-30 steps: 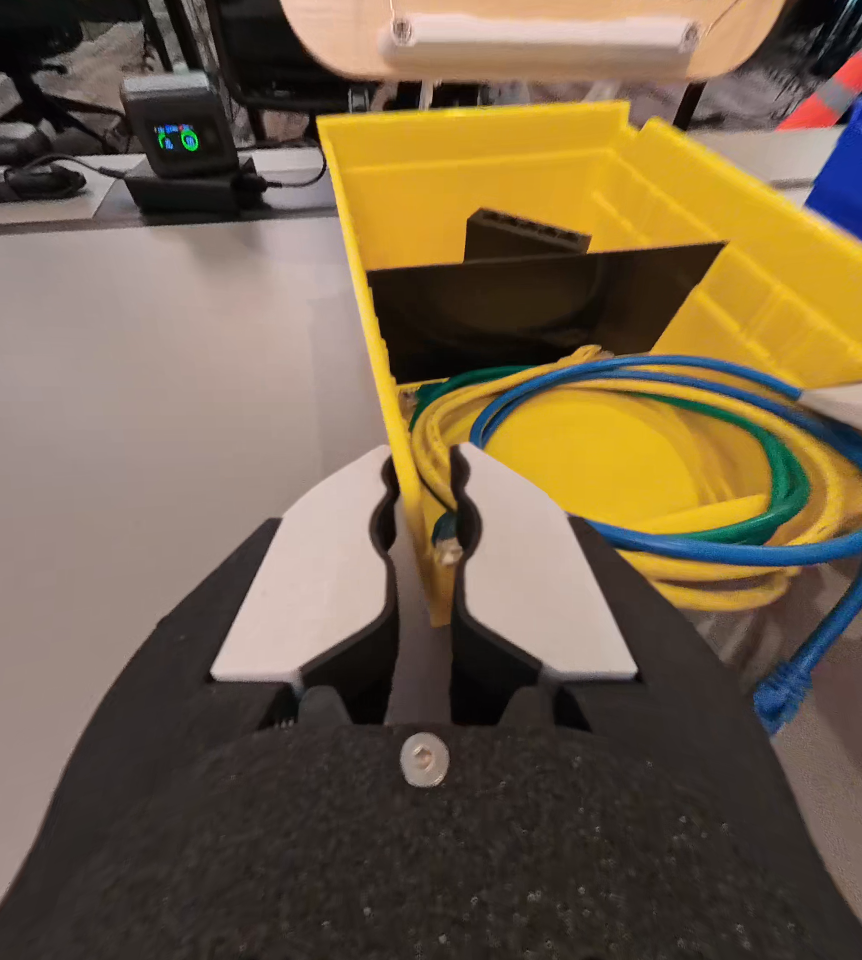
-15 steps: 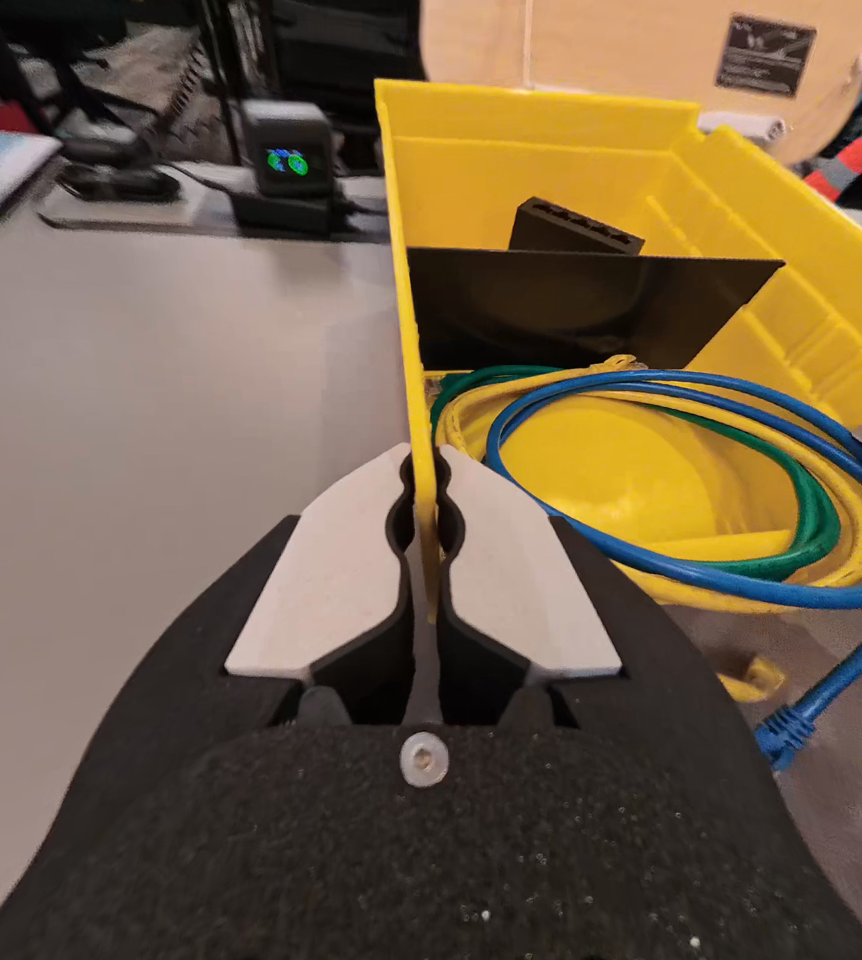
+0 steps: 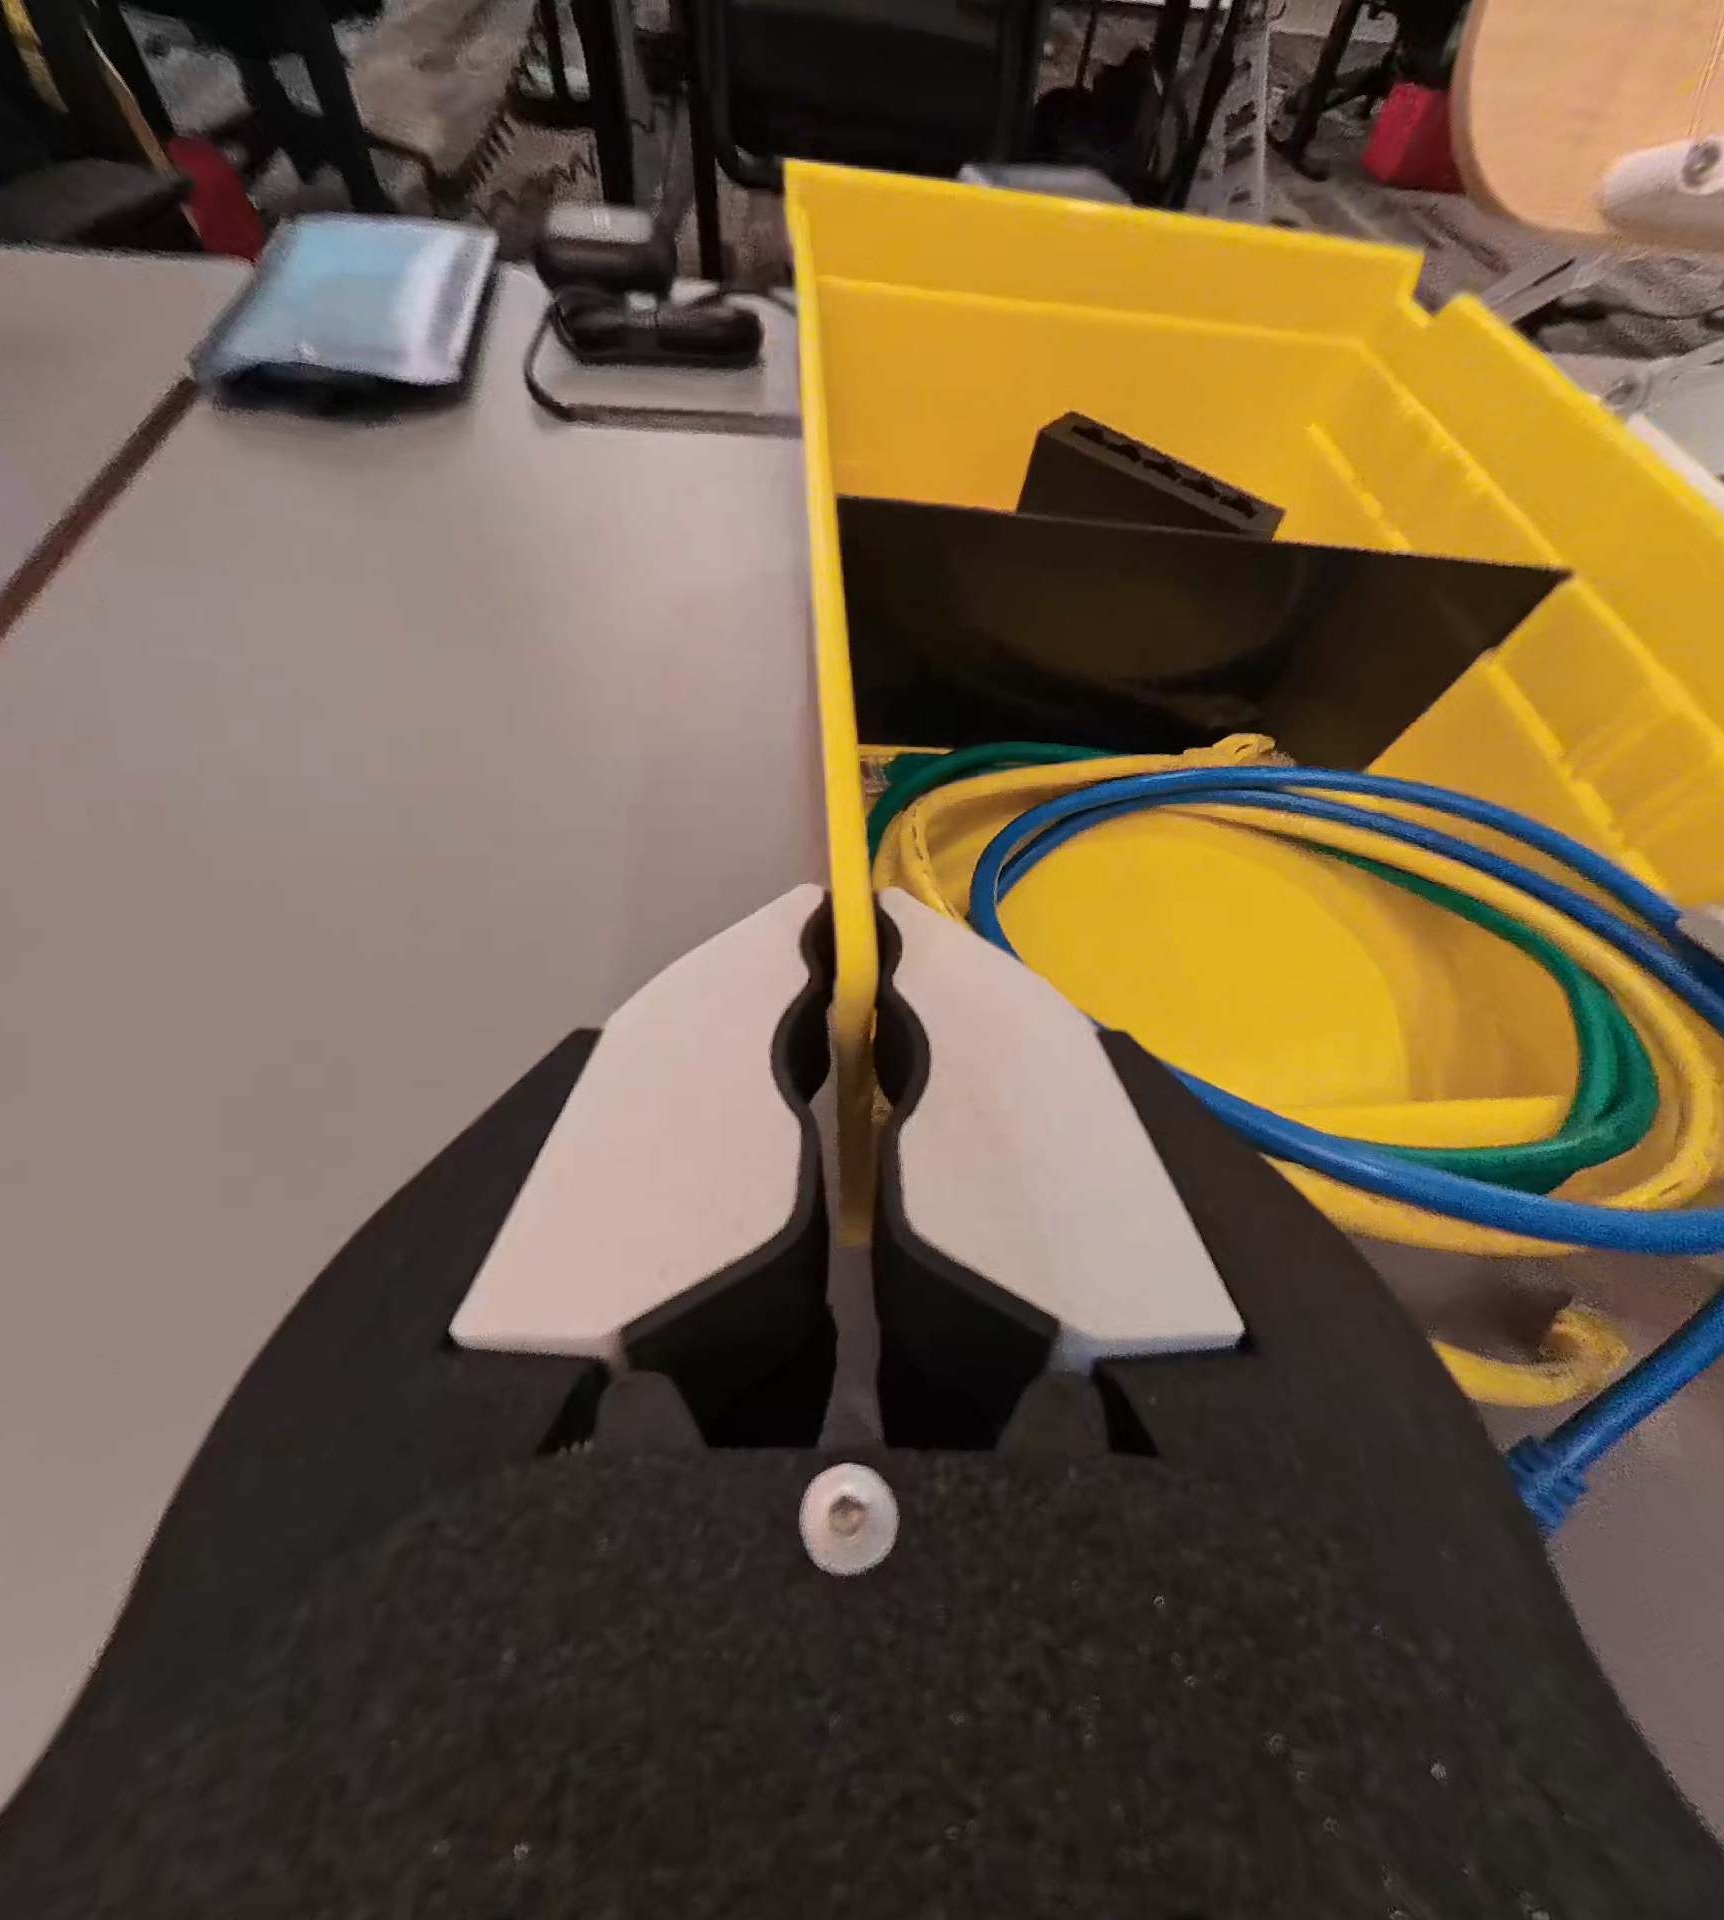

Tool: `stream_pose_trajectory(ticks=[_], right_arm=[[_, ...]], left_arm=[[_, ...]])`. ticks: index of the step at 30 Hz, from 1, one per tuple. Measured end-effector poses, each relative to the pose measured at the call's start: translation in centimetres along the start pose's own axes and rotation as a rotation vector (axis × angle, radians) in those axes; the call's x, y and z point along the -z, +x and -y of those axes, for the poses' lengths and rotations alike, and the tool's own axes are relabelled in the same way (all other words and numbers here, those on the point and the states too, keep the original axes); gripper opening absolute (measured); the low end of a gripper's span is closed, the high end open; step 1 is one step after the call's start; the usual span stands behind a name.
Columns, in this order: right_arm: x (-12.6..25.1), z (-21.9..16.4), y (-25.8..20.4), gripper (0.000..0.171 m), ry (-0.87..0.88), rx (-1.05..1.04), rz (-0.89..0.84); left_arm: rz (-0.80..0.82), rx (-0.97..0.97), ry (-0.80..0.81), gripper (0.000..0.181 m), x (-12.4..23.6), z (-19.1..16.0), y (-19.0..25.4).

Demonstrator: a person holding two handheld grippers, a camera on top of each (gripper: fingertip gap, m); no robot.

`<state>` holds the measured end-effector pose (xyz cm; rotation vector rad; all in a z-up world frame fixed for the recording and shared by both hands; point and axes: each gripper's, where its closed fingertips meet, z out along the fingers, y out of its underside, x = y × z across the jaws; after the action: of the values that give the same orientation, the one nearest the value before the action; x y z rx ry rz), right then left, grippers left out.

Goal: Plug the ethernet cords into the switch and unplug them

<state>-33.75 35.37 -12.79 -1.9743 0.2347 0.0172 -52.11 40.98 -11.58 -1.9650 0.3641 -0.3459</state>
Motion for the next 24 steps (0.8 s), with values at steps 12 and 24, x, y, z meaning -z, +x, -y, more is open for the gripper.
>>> stream_pose_trajectory(ticks=[12, 24], right_arm=[[2.6, -1.1, -1.7, 0.038, -0.049, 0.029, 0.448], [12.8, -1.7, 16.0, 0.057, 0.056, 0.293, 0.362]], left_arm=[[0.017, 0.204, 0.046, 0.023, 1.2, 0.0, -1.3], [0.15, 0.066, 0.239, 0.024, 9.5, 1.8, 2.1]])
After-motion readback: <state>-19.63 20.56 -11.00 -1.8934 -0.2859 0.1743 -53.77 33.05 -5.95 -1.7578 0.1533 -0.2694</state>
